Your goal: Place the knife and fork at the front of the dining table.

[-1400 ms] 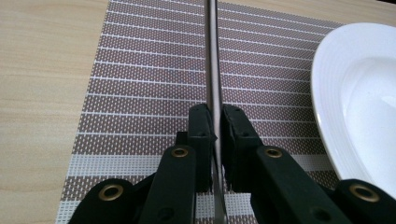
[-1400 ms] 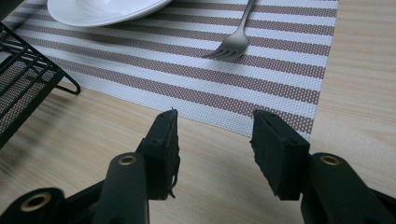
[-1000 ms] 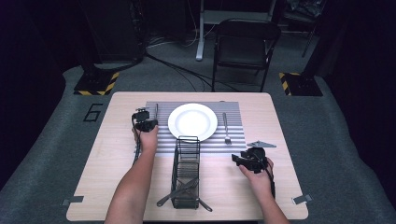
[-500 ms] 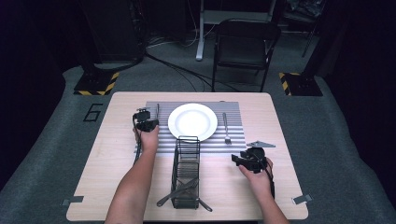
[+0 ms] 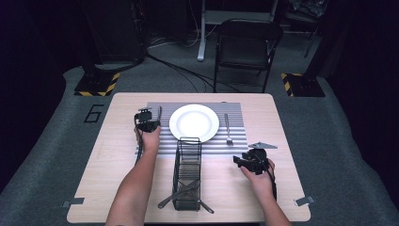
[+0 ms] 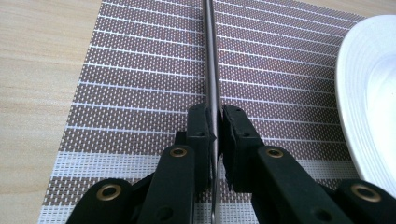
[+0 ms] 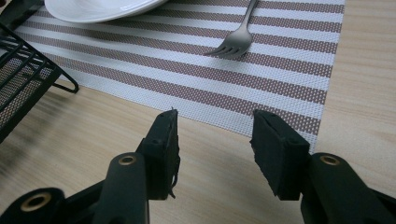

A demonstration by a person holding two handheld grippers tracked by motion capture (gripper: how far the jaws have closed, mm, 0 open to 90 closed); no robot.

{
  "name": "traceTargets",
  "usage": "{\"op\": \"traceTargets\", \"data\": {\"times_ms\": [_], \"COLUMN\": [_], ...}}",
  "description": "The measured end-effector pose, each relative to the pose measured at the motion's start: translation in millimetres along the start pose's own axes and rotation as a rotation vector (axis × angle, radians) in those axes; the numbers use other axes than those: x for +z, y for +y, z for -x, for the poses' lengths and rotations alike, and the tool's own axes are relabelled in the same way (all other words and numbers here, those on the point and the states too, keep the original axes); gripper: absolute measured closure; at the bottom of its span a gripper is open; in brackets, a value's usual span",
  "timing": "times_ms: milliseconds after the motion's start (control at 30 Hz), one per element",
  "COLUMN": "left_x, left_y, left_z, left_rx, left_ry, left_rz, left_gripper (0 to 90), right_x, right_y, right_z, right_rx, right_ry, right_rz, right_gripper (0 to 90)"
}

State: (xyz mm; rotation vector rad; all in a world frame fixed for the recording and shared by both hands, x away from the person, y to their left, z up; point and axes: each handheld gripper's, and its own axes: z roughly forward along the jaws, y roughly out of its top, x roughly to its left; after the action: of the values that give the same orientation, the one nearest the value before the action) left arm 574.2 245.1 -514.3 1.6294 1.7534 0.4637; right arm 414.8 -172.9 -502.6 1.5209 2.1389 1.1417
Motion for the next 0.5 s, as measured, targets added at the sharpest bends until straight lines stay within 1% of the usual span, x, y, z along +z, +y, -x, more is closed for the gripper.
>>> {"op": "traceTargets", "data": {"times_ms": [233, 267, 333, 433, 500], "left_x": [-0.6, -0.8, -1.5, -2.3, -2.8], "left_y": [-0.4, -0.4, -0.3, -0.7, -1.2], "left_z": [-1.7, -2.0, -3.5, -5.5, -6.4], "left_rx": [-0.001, -0.007, -0.003, -0.002, -0.011], "left_ry": [-0.005, -0.005, -0.003, -0.005, -0.008], "left_rz": [0.000, 0.002, 0.002, 0.002, 0.005], "left_gripper": [81.3, 81.1, 80.7, 80.0, 79.5], "right_x": [0.6, 0.9, 1.3, 1.5, 1.9], "right_y": [-0.2, -0.2, -0.2, -0.2, -0.1], "right_z": [-0.3, -1.1, -1.0, -1.2, -1.3], "right_rx": [0.006, 0.007, 0.000, 0.004, 0.003], "right_ry": [-0.002, 0.001, -0.001, 0.001, 0.002], "right_rz": [-0.003, -0.007, -0.005, -0.006, -0.007], "right_gripper": [50.8, 50.9, 50.9, 50.9, 50.9]}}
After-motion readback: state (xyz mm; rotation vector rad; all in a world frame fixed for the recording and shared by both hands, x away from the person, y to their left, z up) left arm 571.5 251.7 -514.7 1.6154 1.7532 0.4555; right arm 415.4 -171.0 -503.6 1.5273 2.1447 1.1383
